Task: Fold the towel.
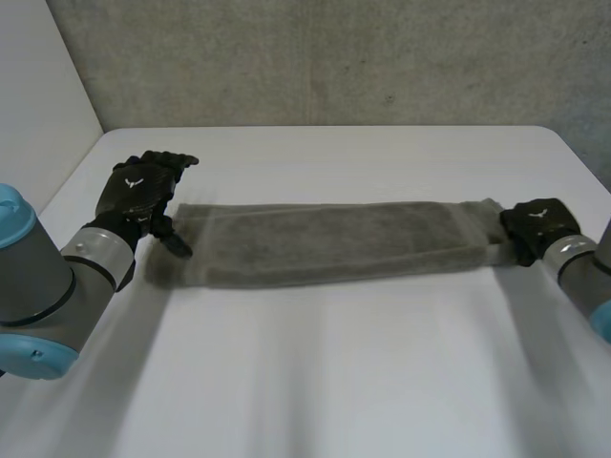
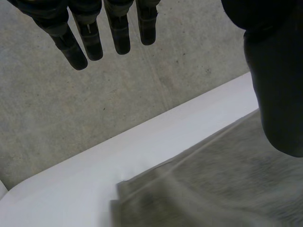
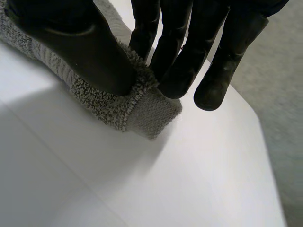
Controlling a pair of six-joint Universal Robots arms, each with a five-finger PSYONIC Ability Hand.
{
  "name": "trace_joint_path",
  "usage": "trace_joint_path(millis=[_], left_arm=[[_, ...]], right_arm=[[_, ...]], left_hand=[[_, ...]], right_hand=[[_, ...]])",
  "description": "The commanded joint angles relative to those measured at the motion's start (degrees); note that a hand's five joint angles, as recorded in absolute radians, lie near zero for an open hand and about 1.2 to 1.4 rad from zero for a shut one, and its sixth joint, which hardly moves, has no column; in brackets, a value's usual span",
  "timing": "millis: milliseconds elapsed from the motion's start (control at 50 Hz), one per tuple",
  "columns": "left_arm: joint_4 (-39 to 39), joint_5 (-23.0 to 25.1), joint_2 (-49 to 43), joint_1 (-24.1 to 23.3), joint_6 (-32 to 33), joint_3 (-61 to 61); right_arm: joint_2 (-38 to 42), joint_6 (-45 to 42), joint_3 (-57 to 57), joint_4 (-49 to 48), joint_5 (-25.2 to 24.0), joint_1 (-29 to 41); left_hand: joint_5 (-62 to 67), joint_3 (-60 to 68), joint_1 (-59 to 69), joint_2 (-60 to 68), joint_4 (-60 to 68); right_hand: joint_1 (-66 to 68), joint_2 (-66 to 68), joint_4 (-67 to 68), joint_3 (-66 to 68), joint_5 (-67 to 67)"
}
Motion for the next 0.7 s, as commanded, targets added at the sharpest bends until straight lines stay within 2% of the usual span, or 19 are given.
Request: trace_joint_path(millis=[20,140,200,240,260,280,300,340,360,400,420,460,520,560,700], left_arm=[[-0.1,0.1,1.8,0.9,0.0,-0.5],[-0.1,0.1,3.4,1.5,-0.1,-0.6],[-0.1,0.0,3.7,1.5,-0.2,-0.2],[-0.1,-0.1,3.8,1.4,-0.2,0.2],[-0.1,-0.1,3.8,1.4,-0.2,0.2],[-0.1,-0.2,3.9,1.2,-0.2,0.4],[-0.1,-0.2,3.9,1.2,-0.2,0.4],[-0.1,-0.4,4.0,0.7,-0.2,0.5],[-0.1,-0.4,4.0,0.7,-0.2,0.5],[-0.1,-0.5,4.1,0.2,-0.2,0.4],[-0.1,-0.5,4.1,0.2,-0.2,0.4],[-0.1,-0.6,4.1,-0.6,-0.2,0.4],[-0.1,-0.6,4.0,-0.9,-0.2,0.4],[-0.1,-0.6,4.0,-1.1,-0.1,0.4],[-0.1,-0.6,3.9,-1.2,0.1,0.4]], right_arm=[[-1.0,-13.4,-1.7,2.2,0.2,-9.6],[-4.0,-20.3,-3.8,4.3,1.1,-11.9],[-8.1,-17.3,-6.2,4.3,2.4,-10.7],[-11.1,-11.5,-9.1,3.9,2.6,-6.3],[-11.2,-11.5,-9.1,3.9,2.6,-6.3],[-12.5,-8.7,-10.5,3.8,2.6,-2.7],[-12.5,-8.7,-10.5,3.8,2.6,-2.6],[-14.0,-6.1,-12.7,3.2,2.6,5.9],[-14.0,-6.1,-12.7,3.2,2.6,5.9],[-13.5,-6.2,-13.9,0.8,2.7,15.4],[-13.5,-6.2,-13.9,0.7,2.7,15.4],[-11.0,-7.1,-13.4,-2.5,2.9,24.2],[-8.8,-7.6,-13.1,-3.7,2.7,28.5],[-3.9,-8.9,-12.2,-4.3,2.3,35.6],[2.6,-13.3,-10.3,-5.2,1.9,42.6]], left_hand=[[-12.5,-4.0,-5.3,-4.8,-5.2],[-12.5,-4.0,-5.3,-4.8,-5.2],[-12.5,-4.0,-5.3,-4.8,-5.2],[-12.5,-4.0,-5.3,-4.8,-5.2],[-12.5,-4.0,-5.3,-4.8,-5.2],[-12.5,-4.0,-5.3,-4.8,-5.2],[-12.5,-4.0,-5.3,-4.8,-5.2],[-12.5,-4.0,-5.3,-4.8,-5.2],[-12.5,-4.0,-5.3,-4.8,-5.2],[-12.3,-3.9,-5.2,-4.7,-5.1],[-12.3,-3.9,-5.2,-4.7,-5.1],[-12.3,-3.9,-5.2,-4.7,-5.1],[-12.3,-3.9,-5.2,-4.7,-5.1],[-12.3,-3.9,-5.2,-4.7,-5.1],[-12.3,-3.9,-5.2,-4.7,-5.1]], right_hand=[[4.6,4.7,3.0,3.0,3.7],[4.6,4.7,3.0,3.0,3.7],[4.6,4.7,3.0,3.0,3.7],[4.6,4.7,3.0,3.0,3.7],[4.6,4.7,3.0,3.0,3.7],[4.6,4.7,3.0,3.0,3.7],[4.6,4.7,3.0,3.0,3.7],[4.6,4.7,3.0,3.0,3.7],[4.6,4.7,3.0,3.0,3.7],[4.6,4.7,3.0,3.0,3.7],[4.6,4.7,3.0,3.0,3.7],[4.6,4.7,3.0,3.0,3.7],[4.6,4.7,3.0,3.0,3.7],[4.6,4.7,3.0,3.0,3.7],[4.6,4.7,3.0,3.0,3.7]])
